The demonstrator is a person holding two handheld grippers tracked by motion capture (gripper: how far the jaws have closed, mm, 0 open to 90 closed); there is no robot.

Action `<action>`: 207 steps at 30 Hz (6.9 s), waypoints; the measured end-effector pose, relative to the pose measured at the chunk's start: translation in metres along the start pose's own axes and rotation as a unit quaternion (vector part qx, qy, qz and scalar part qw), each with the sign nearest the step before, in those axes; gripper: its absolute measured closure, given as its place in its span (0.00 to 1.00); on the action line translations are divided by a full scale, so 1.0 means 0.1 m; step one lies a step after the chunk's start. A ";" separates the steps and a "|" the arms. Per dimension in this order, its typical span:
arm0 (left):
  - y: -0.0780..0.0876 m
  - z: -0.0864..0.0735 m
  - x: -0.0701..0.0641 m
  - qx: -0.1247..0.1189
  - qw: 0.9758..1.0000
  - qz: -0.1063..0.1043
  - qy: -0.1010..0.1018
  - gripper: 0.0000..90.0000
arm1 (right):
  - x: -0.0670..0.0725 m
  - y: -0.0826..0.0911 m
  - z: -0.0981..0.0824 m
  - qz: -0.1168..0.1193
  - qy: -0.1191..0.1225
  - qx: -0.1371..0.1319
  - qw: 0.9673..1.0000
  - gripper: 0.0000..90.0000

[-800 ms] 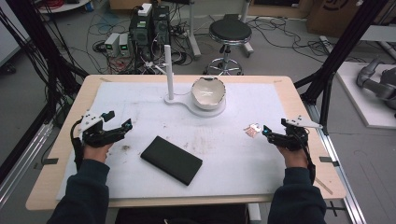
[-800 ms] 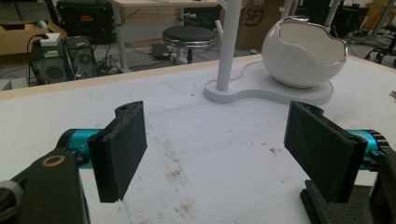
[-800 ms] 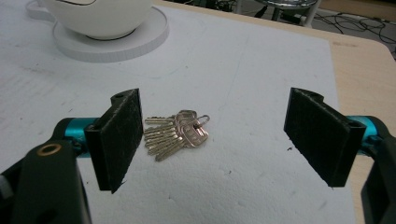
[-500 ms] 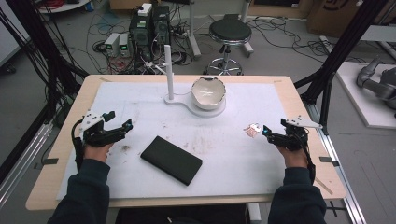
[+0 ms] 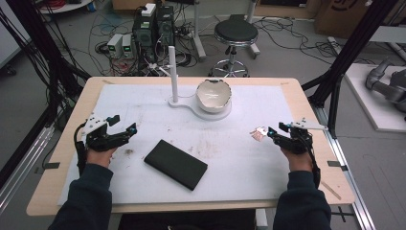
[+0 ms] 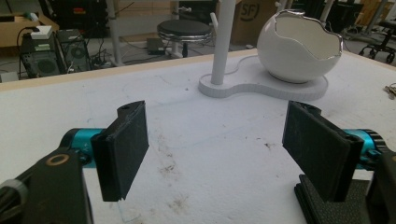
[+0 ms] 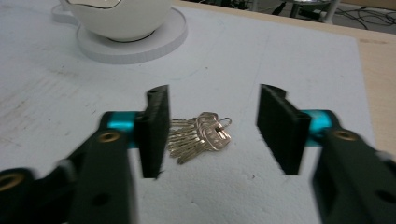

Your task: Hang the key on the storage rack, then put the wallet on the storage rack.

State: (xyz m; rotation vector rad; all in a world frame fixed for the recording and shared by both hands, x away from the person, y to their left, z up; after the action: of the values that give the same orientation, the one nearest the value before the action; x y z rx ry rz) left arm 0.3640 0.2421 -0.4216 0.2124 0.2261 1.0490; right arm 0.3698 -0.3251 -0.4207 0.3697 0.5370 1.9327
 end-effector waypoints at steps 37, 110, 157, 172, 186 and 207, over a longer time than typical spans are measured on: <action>-0.05 -0.07 -0.04 0.025 1.000 -0.006 -0.006 0.29 | -0.08 -0.74 -0.03 0.039 -0.046 0.098 0.993 0.98; 0.02 -0.11 0.04 0.022 1.000 -0.006 0.004 0.31 | 2.15 -1.62 2.49 0.245 0.122 -0.055 0.960 1.00; -0.04 -0.13 -0.05 0.037 0.999 -0.025 0.001 0.30 | 0.29 -0.31 0.10 0.020 0.073 0.042 0.996 0.24; -0.07 -0.13 -0.06 0.032 0.999 -0.039 0.011 0.31 | 0.31 -0.21 0.09 0.019 0.067 0.011 0.997 0.24; -0.12 -0.22 -0.34 0.085 0.988 -0.127 -0.012 0.32 | 0.42 -0.22 0.11 0.036 0.091 -0.003 0.995 0.24; -0.18 -0.49 -0.71 0.203 0.967 -0.148 -0.051 0.31 | 0.43 -0.21 0.11 0.046 0.084 -0.004 0.995 0.24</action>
State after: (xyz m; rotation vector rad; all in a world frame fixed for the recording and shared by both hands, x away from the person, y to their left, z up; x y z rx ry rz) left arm 0.3310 0.1745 -0.4673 0.5837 0.3664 0.6840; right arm 0.3739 -0.2757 -0.4222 0.2318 0.6317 2.0657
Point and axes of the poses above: each handheld gripper's, and its own axes: y roughly backward along the jaws, z roughly out of its top, x roughly to its left, the point moved 3 cm from there along -y, roughly forward along the jaws, and after that the axes turned 1 degree about x, right-handed, at the moved point
